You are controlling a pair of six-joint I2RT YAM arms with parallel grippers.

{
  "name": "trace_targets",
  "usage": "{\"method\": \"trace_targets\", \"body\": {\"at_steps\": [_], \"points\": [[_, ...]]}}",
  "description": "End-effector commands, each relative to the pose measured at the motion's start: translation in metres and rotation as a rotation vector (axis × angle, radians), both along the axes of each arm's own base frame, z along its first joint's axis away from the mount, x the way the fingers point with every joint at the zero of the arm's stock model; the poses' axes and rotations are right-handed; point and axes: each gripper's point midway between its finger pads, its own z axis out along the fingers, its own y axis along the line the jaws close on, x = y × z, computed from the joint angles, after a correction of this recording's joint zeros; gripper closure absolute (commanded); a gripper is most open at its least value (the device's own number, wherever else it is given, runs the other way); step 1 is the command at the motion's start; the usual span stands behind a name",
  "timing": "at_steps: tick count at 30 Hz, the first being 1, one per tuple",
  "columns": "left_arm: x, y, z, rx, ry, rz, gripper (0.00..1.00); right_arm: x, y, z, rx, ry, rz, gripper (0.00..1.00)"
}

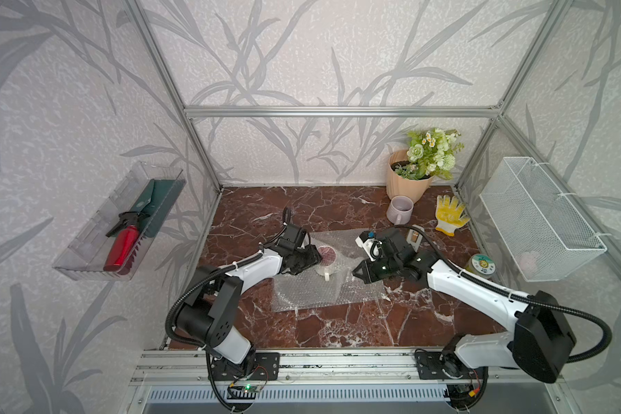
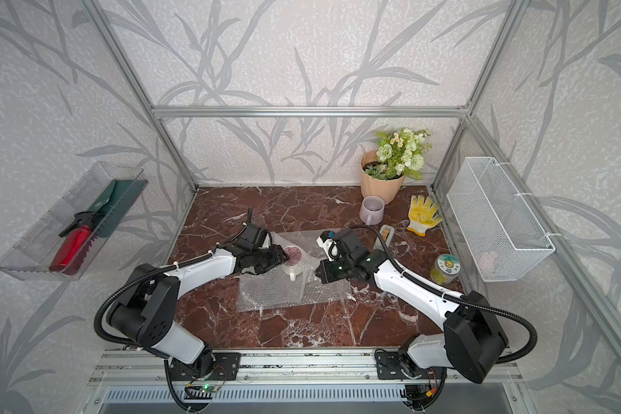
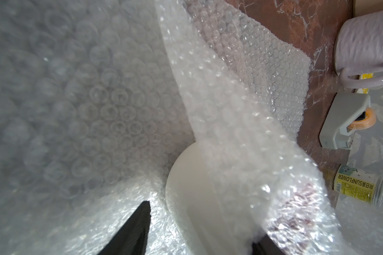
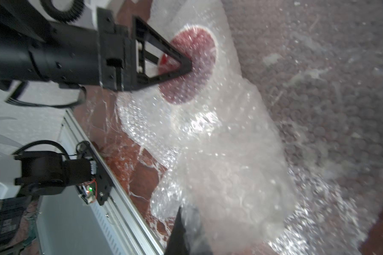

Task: Wrap mugs in bubble wrap
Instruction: Wrap the mug in bubble wrap.

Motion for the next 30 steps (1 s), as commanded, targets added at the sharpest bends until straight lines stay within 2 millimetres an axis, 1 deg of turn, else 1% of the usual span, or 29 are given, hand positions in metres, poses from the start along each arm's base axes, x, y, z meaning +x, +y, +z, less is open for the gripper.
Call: {"method": "trace_targets", "body": {"at_steps": [1, 6, 10, 12, 15, 20, 24, 27, 30], "points": [[-0.009, 0.004, -0.012, 0.039, 0.035, -0.012, 0.4, 0.027, 0.032, 0.029, 0.146, -0.033, -0.005, 0.94], [-0.01, 0.002, -0.014, 0.037, 0.042, -0.023, 0.4, 0.056, 0.056, 0.026, 0.184, -0.022, -0.025, 0.93], [-0.01, 0.001, -0.013, 0.037, 0.04, -0.026, 0.4, 0.074, 0.069, 0.014, 0.181, -0.001, -0.041, 0.91], [-0.011, 0.001, -0.014, 0.04, 0.042, -0.028, 0.4, 0.081, 0.072, -0.001, 0.16, 0.02, -0.052, 0.91], [-0.012, 0.001, -0.014, 0.038, 0.042, -0.03, 0.4, 0.088, 0.074, -0.014, 0.134, 0.04, -0.071, 0.91], [-0.012, 0.0, -0.014, 0.035, 0.04, -0.032, 0.4, 0.092, 0.077, -0.039, 0.084, 0.085, -0.076, 0.9], [-0.011, 0.001, -0.01, 0.037, 0.026, -0.036, 0.4, 0.089, 0.075, -0.056, -0.003, 0.098, -0.068, 0.9], [-0.009, 0.005, 0.002, 0.048, -0.009, -0.027, 0.41, 0.083, 0.07, -0.068, -0.087, 0.119, -0.057, 0.9], [-0.004, 0.012, 0.023, 0.06, -0.074, -0.002, 0.42, 0.078, 0.064, -0.079, -0.165, 0.127, -0.056, 0.9]]}}
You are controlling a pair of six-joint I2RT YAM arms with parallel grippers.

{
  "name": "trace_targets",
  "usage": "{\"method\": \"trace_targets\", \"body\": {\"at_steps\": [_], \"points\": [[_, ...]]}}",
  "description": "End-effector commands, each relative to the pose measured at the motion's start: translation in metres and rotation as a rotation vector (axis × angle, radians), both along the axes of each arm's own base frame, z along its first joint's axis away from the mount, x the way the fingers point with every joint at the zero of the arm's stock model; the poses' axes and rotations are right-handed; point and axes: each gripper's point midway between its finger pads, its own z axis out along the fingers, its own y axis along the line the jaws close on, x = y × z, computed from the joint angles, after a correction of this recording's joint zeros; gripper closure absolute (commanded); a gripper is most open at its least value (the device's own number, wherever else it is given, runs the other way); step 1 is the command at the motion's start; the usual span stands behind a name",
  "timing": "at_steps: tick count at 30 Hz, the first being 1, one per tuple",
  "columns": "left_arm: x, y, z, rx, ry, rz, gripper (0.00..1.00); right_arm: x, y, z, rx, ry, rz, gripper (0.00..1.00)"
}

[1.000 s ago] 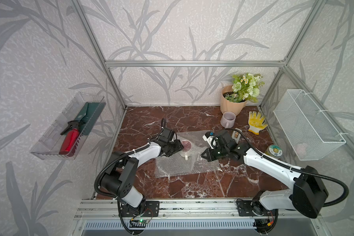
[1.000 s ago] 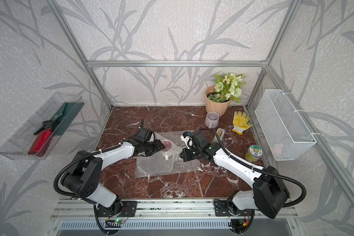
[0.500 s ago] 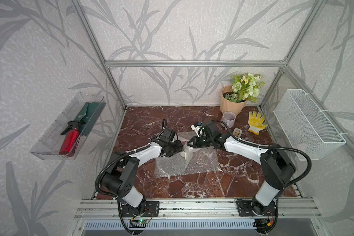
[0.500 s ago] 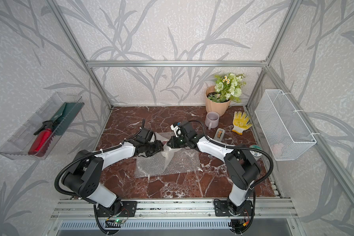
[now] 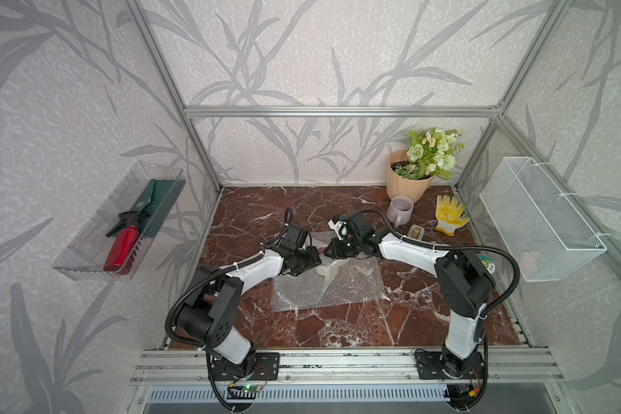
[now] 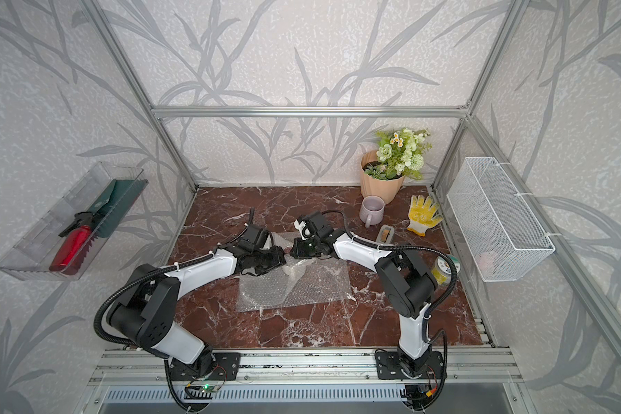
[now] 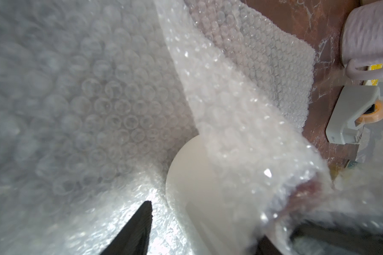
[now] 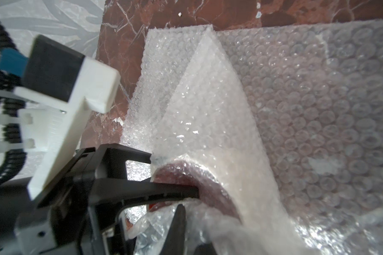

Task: Wrap mugs in bubble wrap
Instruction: Wrap the mug in bubble wrap.

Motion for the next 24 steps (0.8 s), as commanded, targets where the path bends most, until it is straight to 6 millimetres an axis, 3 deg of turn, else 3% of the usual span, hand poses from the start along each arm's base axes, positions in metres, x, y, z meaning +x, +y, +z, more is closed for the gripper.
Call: {"method": "trace_targets", "body": {"at_steps": [1, 5, 8, 16, 24], "points": [[0.0, 0.012, 0.025, 0.031, -0.078, 0.018, 0.42, -0.012, -0.019, -0.033, -0.171, 0.046, 0.002, 0.9], [0.002, 0.011, 0.047, -0.006, -0.159, 0.011, 0.42, -0.016, -0.02, -0.037, -0.225, 0.051, 0.015, 0.9], [0.0, 0.001, 0.049, -0.057, -0.175, -0.028, 0.35, -0.018, -0.017, -0.036, -0.218, 0.06, 0.019, 0.89], [0.0, -0.02, 0.034, -0.121, -0.14, -0.1, 0.32, -0.017, -0.009, -0.03, -0.176, 0.068, 0.024, 0.88], [-0.006, -0.013, 0.003, -0.054, -0.05, -0.079, 0.37, -0.014, -0.002, -0.01, -0.128, 0.047, 0.03, 0.85]]}}
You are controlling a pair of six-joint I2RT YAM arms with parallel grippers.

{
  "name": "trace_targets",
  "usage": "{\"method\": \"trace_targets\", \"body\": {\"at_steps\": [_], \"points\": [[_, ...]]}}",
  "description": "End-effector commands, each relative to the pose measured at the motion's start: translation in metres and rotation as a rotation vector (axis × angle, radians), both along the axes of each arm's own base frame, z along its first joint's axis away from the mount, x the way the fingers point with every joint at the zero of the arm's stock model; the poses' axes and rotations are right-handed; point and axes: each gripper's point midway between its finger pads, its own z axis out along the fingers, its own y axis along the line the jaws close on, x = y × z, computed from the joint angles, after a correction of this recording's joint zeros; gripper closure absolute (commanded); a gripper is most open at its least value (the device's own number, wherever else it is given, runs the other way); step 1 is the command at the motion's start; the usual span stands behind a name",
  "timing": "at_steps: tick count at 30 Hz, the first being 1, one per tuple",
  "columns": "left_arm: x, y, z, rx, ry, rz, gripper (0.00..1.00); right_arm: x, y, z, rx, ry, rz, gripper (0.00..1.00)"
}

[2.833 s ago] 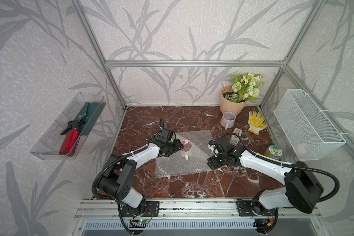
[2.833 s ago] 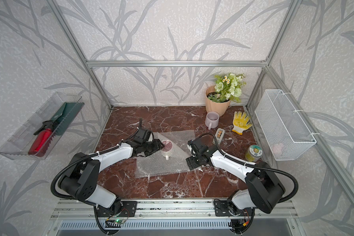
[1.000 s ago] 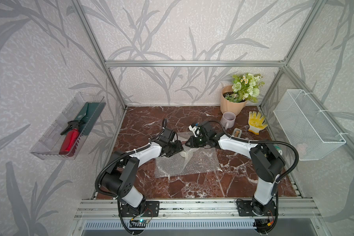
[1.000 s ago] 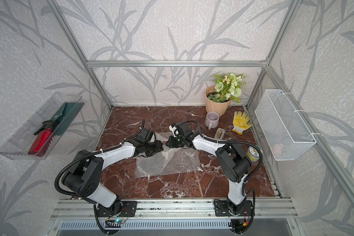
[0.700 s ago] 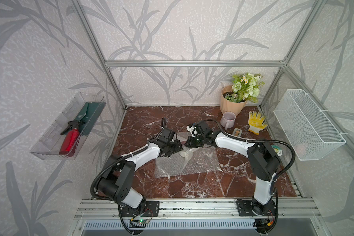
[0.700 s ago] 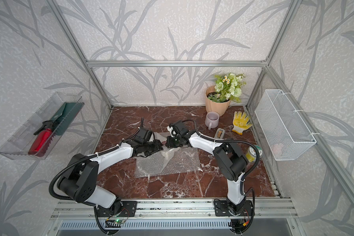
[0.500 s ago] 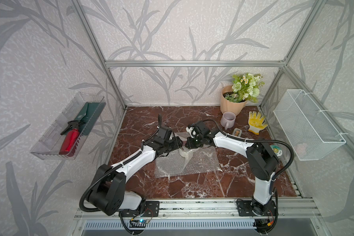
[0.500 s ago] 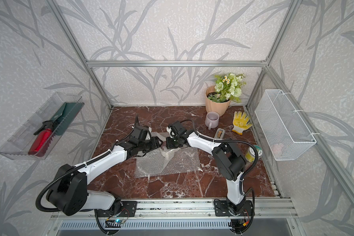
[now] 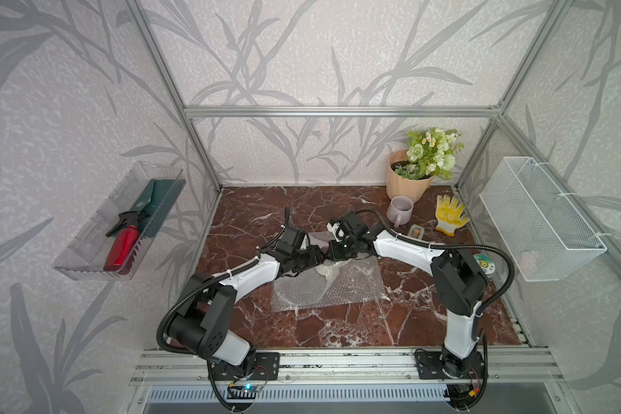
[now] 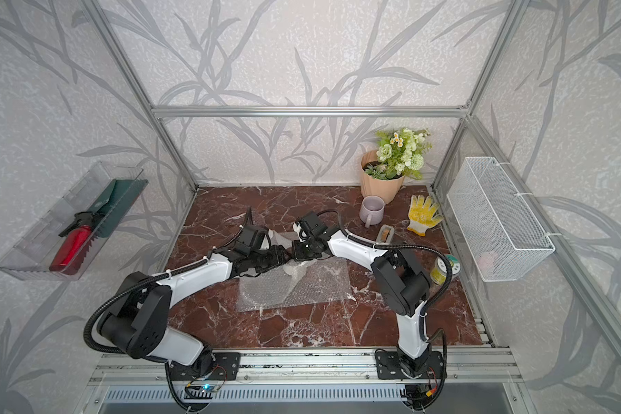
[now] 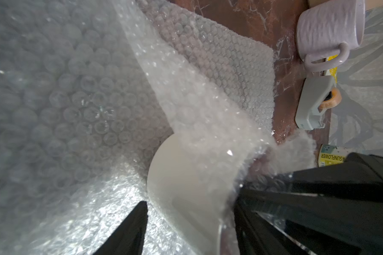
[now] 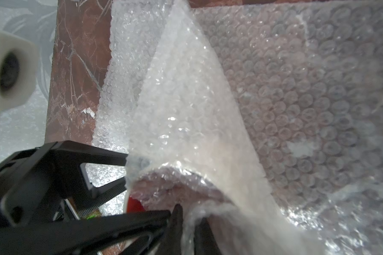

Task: Wrap mugs in bubble wrap
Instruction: Wrap the mug in bubble wrap.

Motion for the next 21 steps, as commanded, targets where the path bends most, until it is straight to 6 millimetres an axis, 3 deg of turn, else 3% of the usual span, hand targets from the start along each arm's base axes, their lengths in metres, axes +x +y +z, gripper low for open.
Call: {"method": "trace_targets", "body": {"at_steps": [1, 8, 12, 14, 17, 21], "points": [[-0.004, 0.001, -0.011, 0.025, 0.028, -0.006, 0.38, -0.006, 0.003, 0.007, 0.004, 0.022, 0.022, 0.84], [-0.007, 0.01, -0.025, 0.083, 0.066, 0.017, 0.38, -0.004, 0.008, 0.054, 0.073, -0.059, 0.047, 0.78], [-0.006, 0.01, -0.025, 0.085, 0.068, 0.019, 0.38, -0.005, -0.009, 0.073, 0.029, -0.141, 0.037, 0.7], [-0.005, 0.009, -0.024, 0.083, 0.068, 0.017, 0.38, -0.004, -0.026, 0.074, -0.045, -0.194, 0.017, 0.62], [-0.004, 0.007, -0.022, 0.078, 0.066, 0.015, 0.38, -0.003, -0.055, 0.058, -0.211, -0.232, -0.01, 0.51], [-0.003, 0.007, -0.021, 0.077, 0.064, 0.013, 0.38, -0.006, -0.064, 0.038, -0.282, -0.205, 0.005, 0.34]]}}
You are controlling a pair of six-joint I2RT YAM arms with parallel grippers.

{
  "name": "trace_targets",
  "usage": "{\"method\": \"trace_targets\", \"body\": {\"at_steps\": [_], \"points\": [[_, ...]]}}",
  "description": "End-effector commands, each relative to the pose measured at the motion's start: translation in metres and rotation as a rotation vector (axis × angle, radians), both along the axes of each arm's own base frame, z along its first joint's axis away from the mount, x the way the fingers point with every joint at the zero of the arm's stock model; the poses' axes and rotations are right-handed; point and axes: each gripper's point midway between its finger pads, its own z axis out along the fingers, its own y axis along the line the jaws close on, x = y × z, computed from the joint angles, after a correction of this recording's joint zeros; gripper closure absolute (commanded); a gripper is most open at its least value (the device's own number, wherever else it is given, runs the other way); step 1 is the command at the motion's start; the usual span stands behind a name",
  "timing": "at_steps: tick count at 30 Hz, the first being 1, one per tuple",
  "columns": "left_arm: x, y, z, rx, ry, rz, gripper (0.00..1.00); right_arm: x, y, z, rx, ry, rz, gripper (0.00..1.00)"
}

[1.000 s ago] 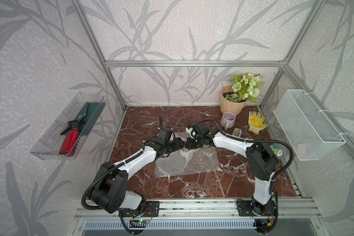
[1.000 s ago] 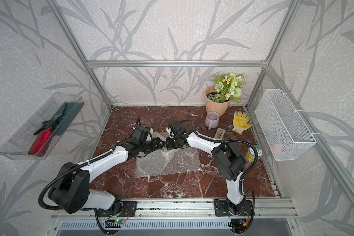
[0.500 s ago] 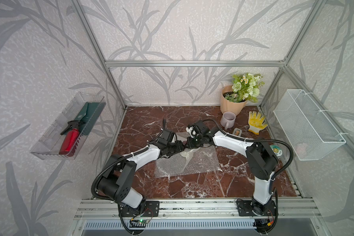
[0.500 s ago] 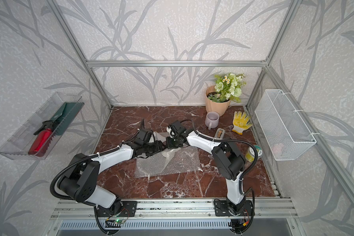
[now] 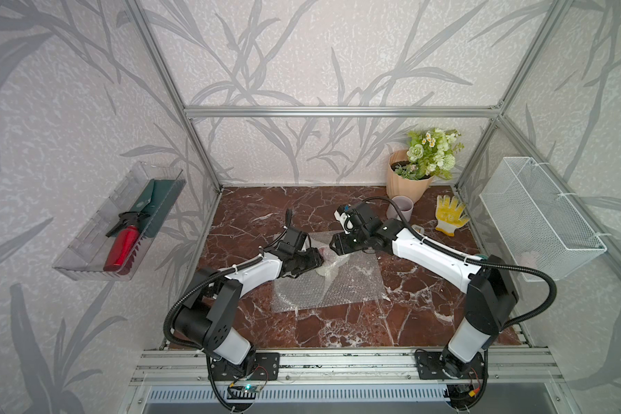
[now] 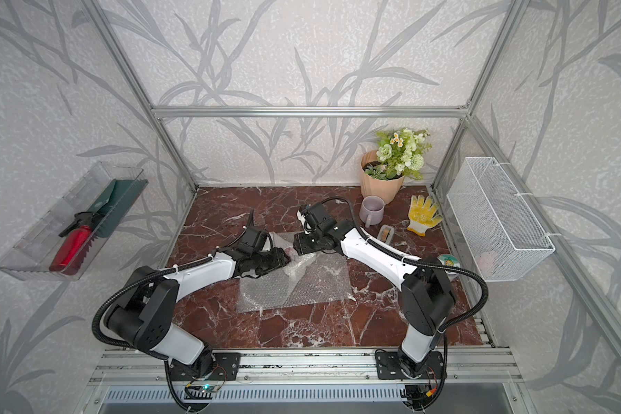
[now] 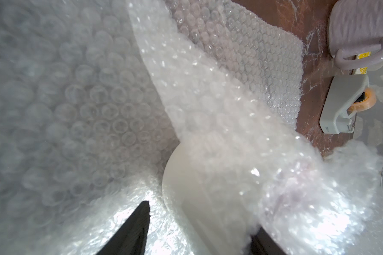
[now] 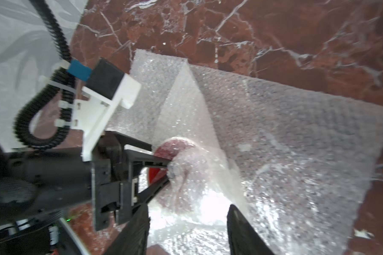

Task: Wrap mugs in bubble wrap
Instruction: Wrap the mug in bubble wrap.

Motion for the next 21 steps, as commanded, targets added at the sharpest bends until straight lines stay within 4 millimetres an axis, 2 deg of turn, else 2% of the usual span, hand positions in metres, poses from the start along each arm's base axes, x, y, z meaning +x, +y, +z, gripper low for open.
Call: {"method": "trace_targets", "body": {"at_steps": [1, 3, 6, 10, 14, 17, 21], "points": [[-0.003, 0.001, -0.005, 0.03, 0.028, -0.006, 0.38, -0.01, -0.02, -0.036, -0.151, 0.046, 0.007, 0.29], [-0.002, 0.001, -0.005, 0.03, 0.028, -0.007, 0.38, -0.01, -0.013, -0.042, -0.138, 0.067, 0.022, 0.23], [-0.002, 0.001, -0.006, 0.031, 0.03, -0.005, 0.38, -0.009, 0.0, -0.052, -0.129, 0.094, 0.041, 0.22], [-0.003, 0.002, -0.003, 0.031, 0.025, 0.0, 0.38, -0.008, 0.007, -0.072, -0.186, 0.122, 0.046, 0.22], [0.002, 0.012, 0.018, 0.036, -0.034, 0.032, 0.37, -0.006, 0.006, -0.09, -0.245, 0.147, 0.028, 0.24], [0.005, 0.038, 0.04, 0.076, -0.102, 0.114, 0.34, -0.006, 0.005, -0.096, -0.253, 0.157, 0.015, 0.25], [0.003, 0.097, 0.055, 0.166, -0.127, 0.29, 0.31, -0.006, 0.006, -0.097, -0.242, 0.163, 0.01, 0.26]]}}
